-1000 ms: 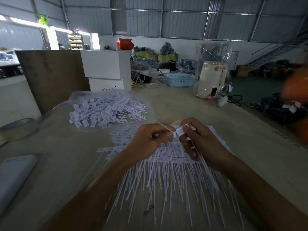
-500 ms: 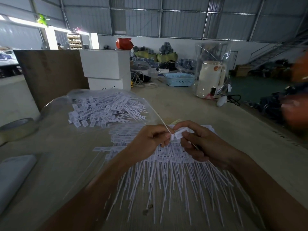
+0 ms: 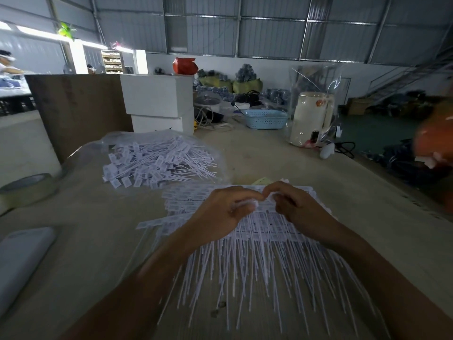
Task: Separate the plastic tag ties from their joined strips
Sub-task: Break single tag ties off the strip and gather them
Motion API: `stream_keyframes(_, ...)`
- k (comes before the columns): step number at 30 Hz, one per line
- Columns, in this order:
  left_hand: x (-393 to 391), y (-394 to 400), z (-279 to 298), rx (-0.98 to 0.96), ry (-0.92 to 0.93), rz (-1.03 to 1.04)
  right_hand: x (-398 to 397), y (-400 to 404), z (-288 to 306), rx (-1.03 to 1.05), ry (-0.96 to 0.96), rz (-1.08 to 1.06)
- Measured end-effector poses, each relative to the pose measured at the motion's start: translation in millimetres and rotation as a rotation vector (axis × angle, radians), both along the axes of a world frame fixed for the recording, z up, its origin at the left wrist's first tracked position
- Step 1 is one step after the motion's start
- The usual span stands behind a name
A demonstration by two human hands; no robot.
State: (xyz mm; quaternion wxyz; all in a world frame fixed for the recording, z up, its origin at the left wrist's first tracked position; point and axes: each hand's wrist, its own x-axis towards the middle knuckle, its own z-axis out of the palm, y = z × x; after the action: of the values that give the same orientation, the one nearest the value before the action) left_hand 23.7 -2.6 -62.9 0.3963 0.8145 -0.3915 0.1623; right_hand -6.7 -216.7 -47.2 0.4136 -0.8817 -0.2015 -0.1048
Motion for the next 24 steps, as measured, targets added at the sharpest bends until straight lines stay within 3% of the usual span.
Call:
stream_keyframes(7, -8, -4, 2, -0.077, -0.003, -0.024, -4, 7, -2, 0.070, 0.123, 0.036)
stream_keyframes(12, -11, -4, 4, -0.127, -0.008, -0.029, -10, 15, 0, -0.031, 0.095, 0.060)
stream_keyframes(19, -6, 9, 8, -0.076, 0.044, -0.066, -12, 10, 7, 0.298, 0.266, 0.095)
stream_keyframes(24, -2, 15, 7, 0.102, 0.014, 0.089, -11, 11, 7, 0.428, 0.312, 0.091)
